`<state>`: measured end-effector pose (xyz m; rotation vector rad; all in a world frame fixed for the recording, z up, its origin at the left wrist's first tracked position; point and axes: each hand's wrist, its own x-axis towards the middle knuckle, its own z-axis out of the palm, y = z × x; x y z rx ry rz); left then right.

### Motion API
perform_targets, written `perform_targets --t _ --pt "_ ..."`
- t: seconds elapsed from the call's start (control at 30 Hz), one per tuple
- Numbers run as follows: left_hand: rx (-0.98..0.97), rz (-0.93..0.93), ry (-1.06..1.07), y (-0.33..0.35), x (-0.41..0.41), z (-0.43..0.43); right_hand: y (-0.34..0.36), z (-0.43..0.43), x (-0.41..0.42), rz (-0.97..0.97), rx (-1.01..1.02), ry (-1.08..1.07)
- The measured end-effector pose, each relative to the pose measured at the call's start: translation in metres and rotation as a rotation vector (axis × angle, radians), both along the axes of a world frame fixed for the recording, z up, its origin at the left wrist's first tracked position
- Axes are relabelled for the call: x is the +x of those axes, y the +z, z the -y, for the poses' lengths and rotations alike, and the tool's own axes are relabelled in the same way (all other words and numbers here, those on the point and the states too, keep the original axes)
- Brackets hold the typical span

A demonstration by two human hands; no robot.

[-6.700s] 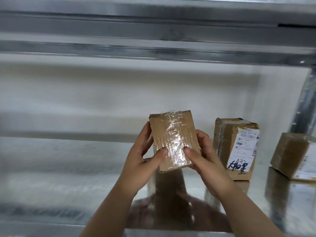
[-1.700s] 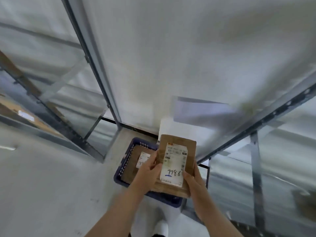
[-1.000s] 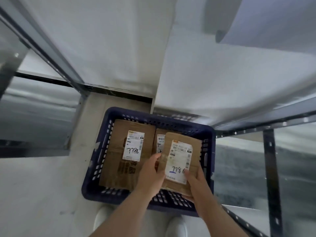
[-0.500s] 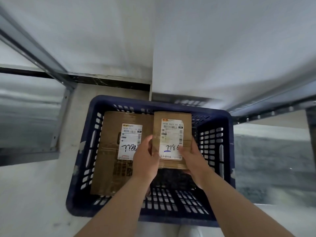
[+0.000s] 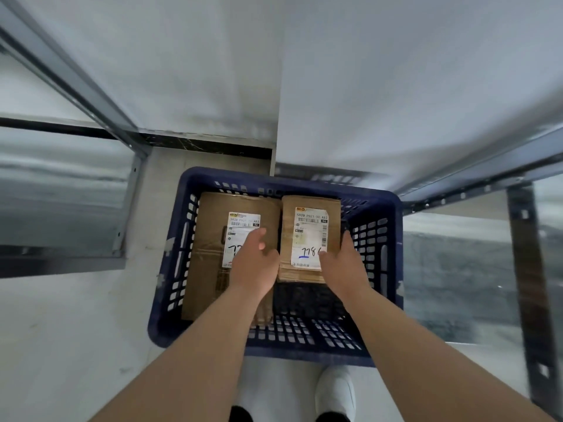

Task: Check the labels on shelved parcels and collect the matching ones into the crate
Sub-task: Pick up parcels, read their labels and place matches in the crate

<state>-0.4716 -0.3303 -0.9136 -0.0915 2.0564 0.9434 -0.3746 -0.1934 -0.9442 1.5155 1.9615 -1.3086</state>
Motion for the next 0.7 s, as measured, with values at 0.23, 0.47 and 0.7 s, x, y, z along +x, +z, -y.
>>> perform_targets --t 0.23,0.47,0.7 --pt "0.074 -0.098 -0.037 0.151 -0.019 0.0 0.178 -0.005 -0.01 -0.151 0.096 0.059" --pt "0.442 -0.105 0.098 0.367 -0.016 -0.015 0.405 -0.011 0.004 -0.4 0.313 -0.02" --pt "0.752 -0.131 -0.096 0.567 0.005 -0.042 0.619 -0.001 0.054 -0.608 0.562 -0.218"
